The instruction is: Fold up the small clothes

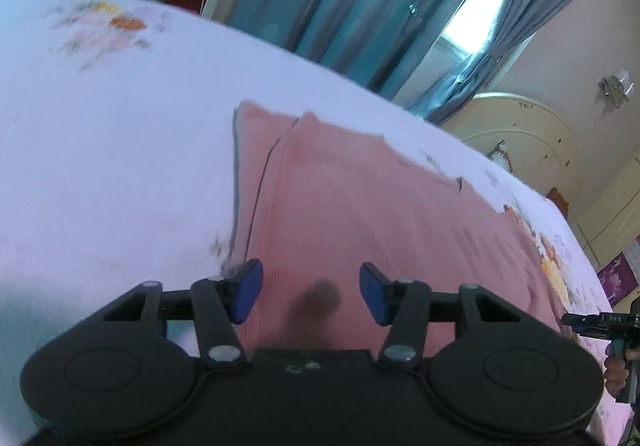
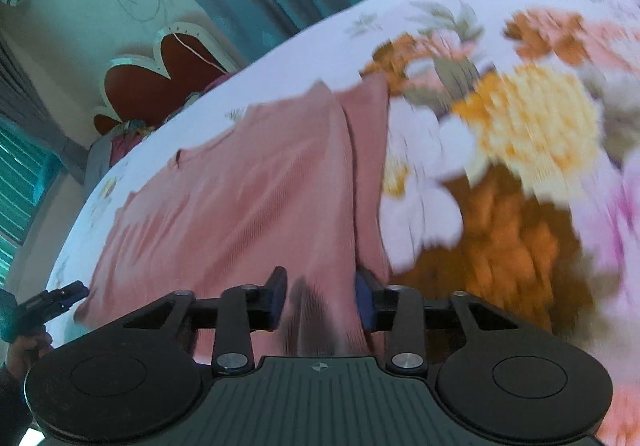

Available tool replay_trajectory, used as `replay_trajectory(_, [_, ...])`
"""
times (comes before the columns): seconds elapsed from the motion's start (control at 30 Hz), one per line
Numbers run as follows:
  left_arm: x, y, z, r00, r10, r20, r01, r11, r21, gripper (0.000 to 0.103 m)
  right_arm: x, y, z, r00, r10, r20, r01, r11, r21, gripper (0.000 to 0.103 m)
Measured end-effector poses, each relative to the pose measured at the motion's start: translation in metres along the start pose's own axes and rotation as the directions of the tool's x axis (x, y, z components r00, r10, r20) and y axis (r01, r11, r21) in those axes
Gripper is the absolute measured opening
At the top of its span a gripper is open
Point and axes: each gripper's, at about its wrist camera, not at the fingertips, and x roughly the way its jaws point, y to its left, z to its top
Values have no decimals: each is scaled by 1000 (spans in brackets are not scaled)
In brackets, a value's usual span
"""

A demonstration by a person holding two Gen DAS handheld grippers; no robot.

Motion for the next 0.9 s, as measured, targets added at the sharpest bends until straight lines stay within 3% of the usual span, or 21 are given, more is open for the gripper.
replay_trajectory(0.07, [-3,-3,-5,1000,2,-20,-2,1000,18,47,-4,-1,-8,1000,23,1,-23,1000,5,23])
replay_trajectory(0.13, [0,-5,-7,999,12,-39,-10,999,43,32,-5,-2,-13,1000,23,-1,-23,1000,-4,19])
replay_trajectory(0.17, [3,-6,-8,998,19,-55,-16,998,64,2,-4,0,-14,1000,23,-8,-23,1000,-20,2])
replay_trajectory(0.23, [5,-6,-7,999,25,-43,-22,997,70,0,-7,6,-14,1000,18,-10,-18,998,-61,2])
replay_trajectory(0.4, [-2,1,-11,998,54,-32,-50,994,101,1,-24,-5,-22,994,-105,-21,103,992,-71,2])
replay_trajectory(0.43, [-3,-1,-12,998,52,-39,-47,992,120,2,-25,-5,-24,994,-109,-12,108,991,-78,2])
replay_trajectory(0.47, [-7,-4,-10,997,68,-35,-63,989,133,13,-28,-2,-23,992,-125,10,125,989,-75,3])
replay_trajectory(0.5, [-13,-9,-8,995,98,-14,-95,985,142,34,-33,3,-21,987,-150,58,154,986,-65,11])
replay_trajectory(0.53, [-19,-15,-5,992,126,22,-128,979,158,49,-39,9,-19,973,-197,120,205,977,-63,40])
replay_trajectory(0.57, [-25,-25,-1,986,149,76,-161,970,181,70,-43,19,-16,955,-232,185,252,963,-93,63])
replay_trajectory(0.63, [-22,-53,10,985,105,136,-136,961,243,70,-33,46,-4,940,-234,248,277,948,-157,59])
replay_trajectory(0.67, [-13,-66,18,988,78,132,-111,957,266,69,-22,60,3,937,-230,262,281,942,-182,42])
replay_trajectory(0.77, [35,-105,38,993,14,115,-51,943,328,70,33,110,22,935,-221,276,298,914,-276,29])
replay_trajectory(0.9, [103,-141,54,995,-13,103,-26,932,363,71,114,153,41,960,-174,220,245,904,-351,28])
